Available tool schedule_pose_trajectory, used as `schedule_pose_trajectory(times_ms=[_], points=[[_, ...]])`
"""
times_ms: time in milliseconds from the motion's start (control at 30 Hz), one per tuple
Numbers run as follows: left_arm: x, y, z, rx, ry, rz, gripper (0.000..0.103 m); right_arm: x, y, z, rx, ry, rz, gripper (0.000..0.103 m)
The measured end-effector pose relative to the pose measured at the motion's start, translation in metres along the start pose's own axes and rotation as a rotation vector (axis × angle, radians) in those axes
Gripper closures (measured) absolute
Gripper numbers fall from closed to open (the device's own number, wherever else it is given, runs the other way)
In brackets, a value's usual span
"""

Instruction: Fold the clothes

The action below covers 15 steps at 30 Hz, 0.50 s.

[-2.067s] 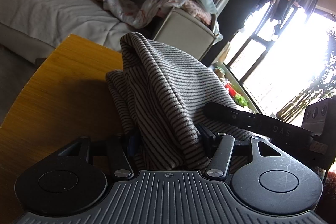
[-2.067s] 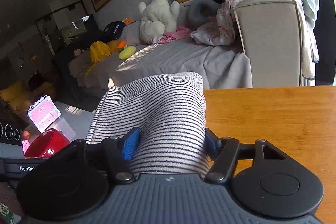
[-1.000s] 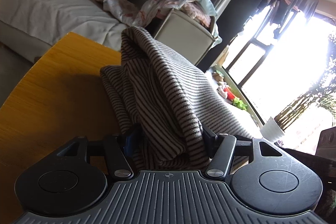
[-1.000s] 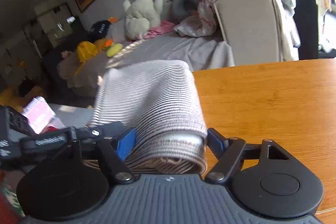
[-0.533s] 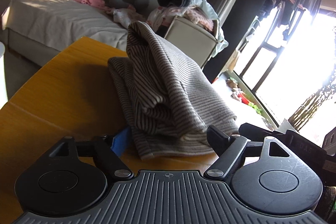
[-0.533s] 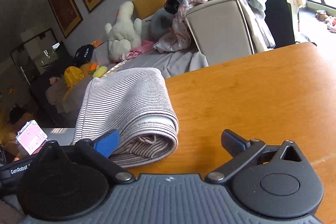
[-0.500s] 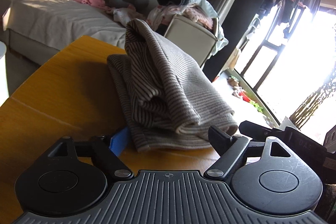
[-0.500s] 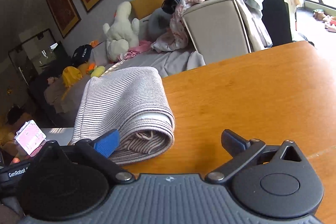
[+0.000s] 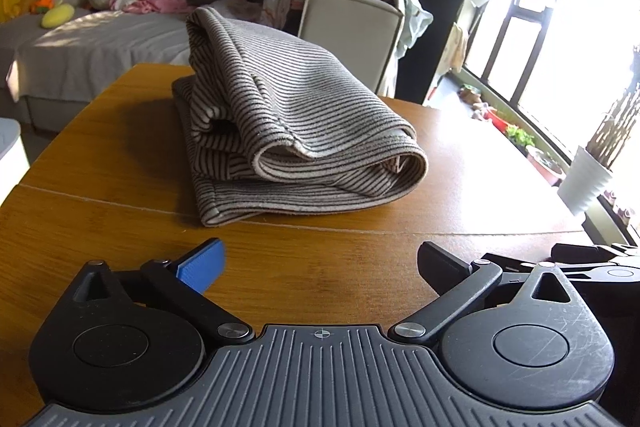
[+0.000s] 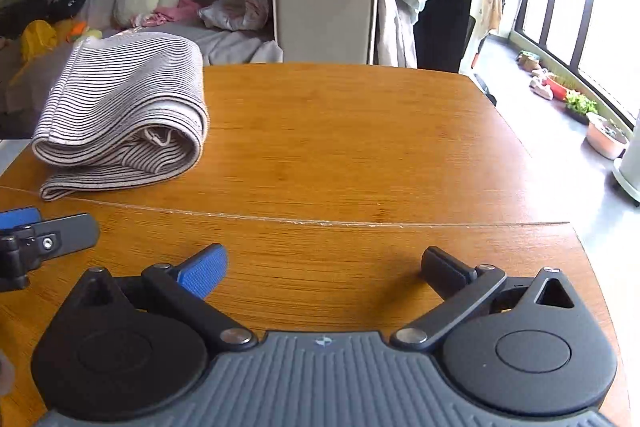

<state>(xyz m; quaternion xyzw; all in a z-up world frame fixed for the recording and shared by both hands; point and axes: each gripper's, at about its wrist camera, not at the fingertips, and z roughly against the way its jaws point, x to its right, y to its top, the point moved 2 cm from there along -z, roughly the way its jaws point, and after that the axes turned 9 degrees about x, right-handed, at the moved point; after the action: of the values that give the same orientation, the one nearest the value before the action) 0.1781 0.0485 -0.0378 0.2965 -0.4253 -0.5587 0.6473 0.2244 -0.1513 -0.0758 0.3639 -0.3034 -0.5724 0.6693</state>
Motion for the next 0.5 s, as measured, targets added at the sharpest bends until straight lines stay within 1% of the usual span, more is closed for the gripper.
schedule_pose_trajectory(times_ms=[100, 500], points=[[0.0027, -0.0007, -0.0006, 0.000, 0.015, -0.007, 0.000, -0.0015, 0.0013, -0.0029, 0.000, 0.014, 0.015, 0.000], [0.0082, 0.0018, -0.0070, -0.014, 0.060, -0.056, 0.000, -0.0029, 0.0011, -0.0024, 0.004, 0.017, 0.013, 0.000]])
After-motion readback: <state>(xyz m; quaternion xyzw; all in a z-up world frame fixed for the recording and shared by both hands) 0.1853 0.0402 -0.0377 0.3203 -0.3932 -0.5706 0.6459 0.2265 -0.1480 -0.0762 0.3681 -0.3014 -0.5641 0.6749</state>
